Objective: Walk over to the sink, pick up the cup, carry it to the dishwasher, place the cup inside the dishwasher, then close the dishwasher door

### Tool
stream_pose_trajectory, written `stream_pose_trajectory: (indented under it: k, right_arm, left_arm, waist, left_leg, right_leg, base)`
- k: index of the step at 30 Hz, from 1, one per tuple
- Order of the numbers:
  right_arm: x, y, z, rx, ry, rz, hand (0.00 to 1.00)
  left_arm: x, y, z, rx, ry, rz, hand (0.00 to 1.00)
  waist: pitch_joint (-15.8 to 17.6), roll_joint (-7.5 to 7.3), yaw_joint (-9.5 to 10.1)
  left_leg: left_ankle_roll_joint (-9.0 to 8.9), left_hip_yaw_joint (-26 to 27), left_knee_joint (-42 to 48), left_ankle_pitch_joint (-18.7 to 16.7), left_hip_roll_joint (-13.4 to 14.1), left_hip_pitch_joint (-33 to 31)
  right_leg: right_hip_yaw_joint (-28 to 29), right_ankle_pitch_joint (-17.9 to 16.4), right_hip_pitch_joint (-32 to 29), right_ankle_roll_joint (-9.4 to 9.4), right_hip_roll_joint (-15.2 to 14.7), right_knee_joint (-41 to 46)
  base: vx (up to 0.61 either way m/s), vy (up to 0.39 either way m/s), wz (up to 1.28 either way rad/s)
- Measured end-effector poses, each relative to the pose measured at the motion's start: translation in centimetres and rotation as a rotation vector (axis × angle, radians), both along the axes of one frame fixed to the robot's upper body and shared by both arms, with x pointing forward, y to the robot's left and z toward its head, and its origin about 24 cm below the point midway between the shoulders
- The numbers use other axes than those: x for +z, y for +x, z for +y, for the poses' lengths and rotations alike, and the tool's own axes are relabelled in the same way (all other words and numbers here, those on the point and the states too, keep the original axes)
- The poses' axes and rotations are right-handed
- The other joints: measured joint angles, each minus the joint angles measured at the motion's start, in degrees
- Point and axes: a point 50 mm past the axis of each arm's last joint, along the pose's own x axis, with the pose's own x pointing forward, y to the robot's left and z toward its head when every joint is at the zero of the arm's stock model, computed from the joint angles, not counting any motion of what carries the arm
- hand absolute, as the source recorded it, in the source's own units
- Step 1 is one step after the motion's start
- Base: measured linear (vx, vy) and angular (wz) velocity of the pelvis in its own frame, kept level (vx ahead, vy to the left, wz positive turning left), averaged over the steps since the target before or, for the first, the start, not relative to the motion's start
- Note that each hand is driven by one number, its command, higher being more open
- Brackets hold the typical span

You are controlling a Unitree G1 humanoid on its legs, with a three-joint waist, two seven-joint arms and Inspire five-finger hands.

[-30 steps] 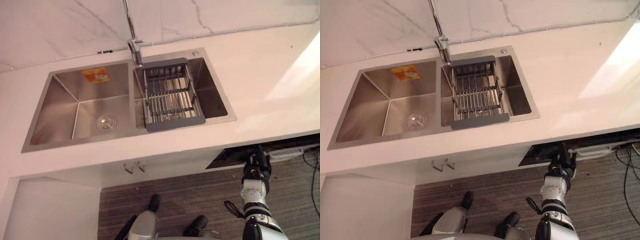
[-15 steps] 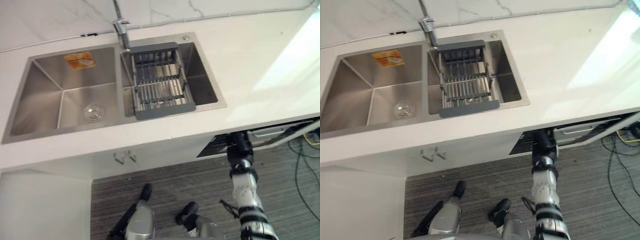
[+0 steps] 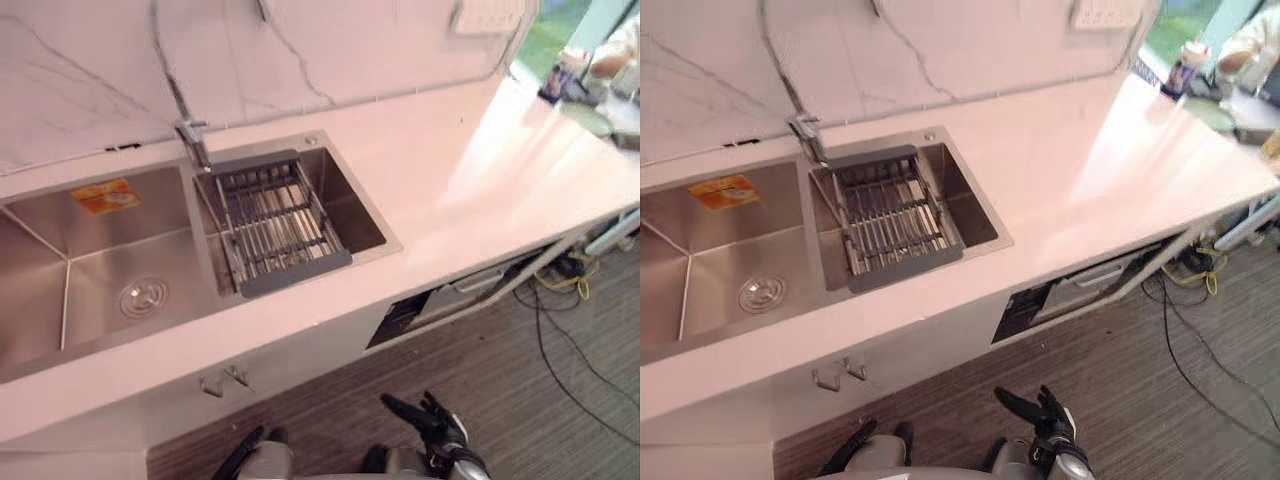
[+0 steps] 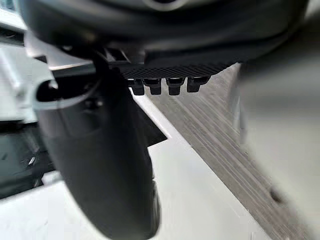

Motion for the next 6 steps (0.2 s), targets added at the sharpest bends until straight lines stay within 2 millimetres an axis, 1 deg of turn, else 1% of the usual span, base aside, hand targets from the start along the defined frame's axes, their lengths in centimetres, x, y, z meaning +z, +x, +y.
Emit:
stream_pose_trajectory:
  k: [1,2,3,4,5,6]
  right_arm:
    - [-0.5,-0.6,0.0,-0.004,0.000,0.043,1.00]
    - [-0.7,-0.7,0.2,-0.010,0.015,0.069,1.00]
    - [-0.8,-0.7,0.3,-0.018,0.024,0.077,1.00]
    - [-1.0,-0.9,0.4,-0.034,0.038,0.101,1.00]
    - [-1.0,-1.1,0.6,-0.046,0.046,0.111,1.00]
    - [-1.3,-1.5,0.7,-0.066,0.063,0.142,1.00]
  left_arm:
    - [0.0,0.2,0.1,-0.015,0.009,0.005,1.00]
    - [0.1,0.5,0.1,-0.037,0.018,0.001,1.00]
    - [0.1,0.8,0.1,-0.050,0.023,0.001,1.00]
    - [0.2,1.4,0.3,-0.078,0.031,0.002,1.00]
    - [0.3,1.6,0.5,-0.094,0.037,0.004,1.00]
    - [0.4,1.8,0.7,-0.100,0.043,0.012,1.00]
  waist:
    - [-0.34,0.19,-0.04]
    - [-0.35,0.25,-0.05]
    - [-0.34,0.25,-0.08]
    - [-0.39,-0.03,-0.23]
    - [-0.39,-0.77,-0.24]
    - [-0.81,-2.30,0.05]
  left_leg:
    - [0.41,-2.44,0.00,0.21,0.11,0.36]
    - [0.48,-4.51,-0.01,0.23,0.37,-0.16]
    - [0.43,-5.33,-0.01,0.20,0.47,-0.76]
    - [0.24,-6.41,0.09,0.10,0.12,-2.08]
    - [0.22,-6.40,0.09,0.11,-0.42,-2.49]
    - [-0.42,-6.02,0.09,0.43,-1.49,-2.56]
  right_leg:
    - [2.20,-1.43,0.12,0.40,1.34,-0.29]
    - [4.71,-4.46,0.48,0.66,3.89,-5.44]
    - [5.83,-5.05,0.50,0.79,5.25,-8.76]
    - [7.53,-4.28,1.44,1.17,7.57,-16.54]
    - [8.06,-2.22,1.89,0.87,7.72,-19.39]
    - [7.27,-2.83,3.34,1.45,6.72,-21.94]
  base:
    - [0.01,-0.059,1.01]
    - [0.01,-0.050,0.99]
    - [0.01,-0.081,0.91]
    - [0.00,-0.101,0.71]
    - [0.03,-0.199,0.75]
    - [0.03,-0.148,0.37]
